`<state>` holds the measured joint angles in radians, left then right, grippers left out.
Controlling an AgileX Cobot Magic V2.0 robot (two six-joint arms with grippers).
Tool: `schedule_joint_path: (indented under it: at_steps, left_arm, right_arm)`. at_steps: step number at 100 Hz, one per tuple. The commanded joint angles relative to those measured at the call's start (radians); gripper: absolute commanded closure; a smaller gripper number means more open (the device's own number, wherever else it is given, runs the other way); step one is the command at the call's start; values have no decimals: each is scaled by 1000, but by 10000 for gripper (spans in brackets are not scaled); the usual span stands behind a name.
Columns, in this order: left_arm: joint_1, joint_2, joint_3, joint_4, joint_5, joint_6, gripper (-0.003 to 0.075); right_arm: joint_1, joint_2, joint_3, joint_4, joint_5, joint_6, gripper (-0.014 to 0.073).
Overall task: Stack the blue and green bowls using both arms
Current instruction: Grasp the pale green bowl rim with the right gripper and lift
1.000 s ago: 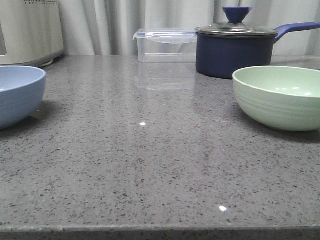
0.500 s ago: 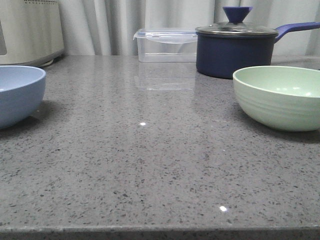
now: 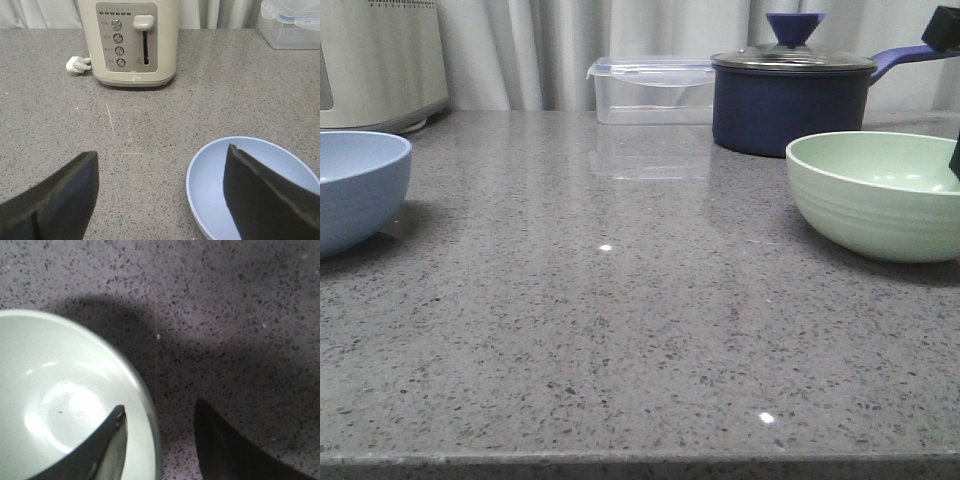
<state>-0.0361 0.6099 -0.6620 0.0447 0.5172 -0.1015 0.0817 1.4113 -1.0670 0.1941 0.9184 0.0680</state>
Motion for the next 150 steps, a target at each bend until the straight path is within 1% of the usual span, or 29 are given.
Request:
schedule_joint_path:
  at_steps: [1,13,18,23,42,49,54,64,75,85,105,125,139,150]
  left_arm:
    - [-2,4,-35,-5,-73,-9,206]
    - [-2,4,-35,-5,-73,-9,206]
    - [-2,4,-35,-5,-73,-9,206]
    - [-2,4,-35,-5,-73,-9,206]
    - [-2,4,-35,-5,-73,-9,206]
    - [-2,4,-35,-5,-73,-9,206]
    - [-2,4,-35,-5,-73,-9,206]
    - [-2,4,-35,-5,-73,-9,206]
    - [-2,4,-35,-5,-73,-9,206]
    - [-2,4,-35,-5,-73,-9,207]
    - [-2,4,-35,-5,-73,-9,207]
    - [-2,4,-35,-5,-71,-9,206]
    - [-2,4,-35,-5,-69,-9,206]
    - [-2,4,-35,-5,-67,-9,206]
  right_arm:
    - [-1,-16,-32,13,-28,-9,267]
    - [-1,-16,-32,13,-35,-9,272]
    - [-1,-16,-32,13,-35,-9,300]
    - [-1,-16,-32,13,-35,-9,350]
    - [-1,-16,-32,13,-35,-9,587]
    - [-1,-16,-32,13,-35,-9,651]
    - [-1,-16,-32,13,-35,-9,680]
    - [-1,-16,-35,13,-32,-9,673]
    - [1,-16,-75,25,2,-13,673]
    - [33,-16,-125,43,29,-26,673]
    - [185,5,-189,48,7,-26,673]
    - [327,103,-255,64,-17,-25,673]
    - [392,179,-305,82,-53,-25,673]
    - [419,226,-344,82,-54,-25,673]
